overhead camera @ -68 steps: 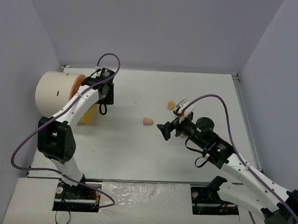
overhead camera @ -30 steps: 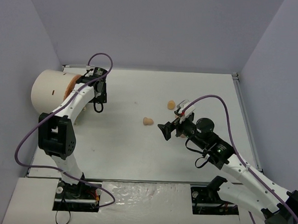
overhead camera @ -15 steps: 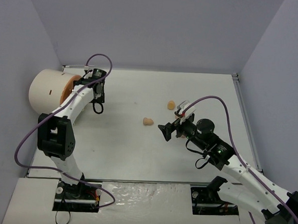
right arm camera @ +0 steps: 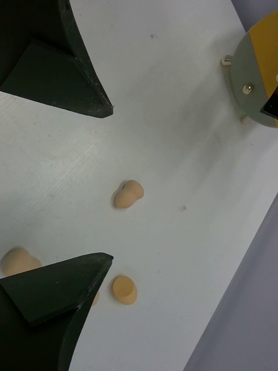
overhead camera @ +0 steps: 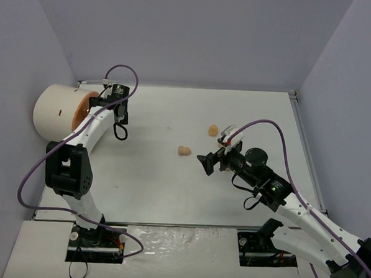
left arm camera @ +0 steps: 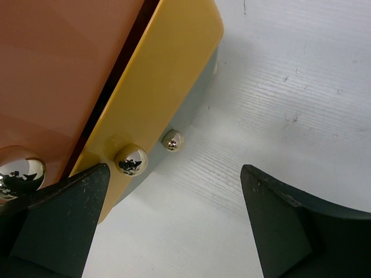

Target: Organize the makeup

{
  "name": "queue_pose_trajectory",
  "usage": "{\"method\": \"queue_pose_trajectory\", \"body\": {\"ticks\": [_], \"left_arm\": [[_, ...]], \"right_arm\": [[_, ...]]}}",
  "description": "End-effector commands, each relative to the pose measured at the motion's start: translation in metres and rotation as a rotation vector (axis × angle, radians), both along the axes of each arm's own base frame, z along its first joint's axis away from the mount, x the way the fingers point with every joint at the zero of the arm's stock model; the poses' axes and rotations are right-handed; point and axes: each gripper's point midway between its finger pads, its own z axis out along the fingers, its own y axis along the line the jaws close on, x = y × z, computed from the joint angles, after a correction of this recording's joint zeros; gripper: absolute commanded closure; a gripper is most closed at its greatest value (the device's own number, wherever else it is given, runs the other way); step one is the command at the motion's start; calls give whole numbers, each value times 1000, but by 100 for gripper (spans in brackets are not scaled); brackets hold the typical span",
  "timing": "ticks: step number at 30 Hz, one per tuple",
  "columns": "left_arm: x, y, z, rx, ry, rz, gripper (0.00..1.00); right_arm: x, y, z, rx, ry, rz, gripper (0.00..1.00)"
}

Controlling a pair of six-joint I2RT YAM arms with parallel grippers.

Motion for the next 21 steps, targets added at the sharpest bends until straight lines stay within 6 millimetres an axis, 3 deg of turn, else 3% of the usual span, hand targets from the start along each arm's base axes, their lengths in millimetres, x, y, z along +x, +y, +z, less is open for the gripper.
{"method": "queue_pose_trajectory", "body": {"ticks": [1,10,21], "left_arm": [[14,21,39,47,-140,39,5],[11,42,23,59,-104,101,5],[17,50,29,63,-123,116,5]], "right_arm": [[6,-2,27,63,-79,-26,0],[6,-3,28,65,-83,-26,0],[5,-2,29,70,-85,-24,0]]}}
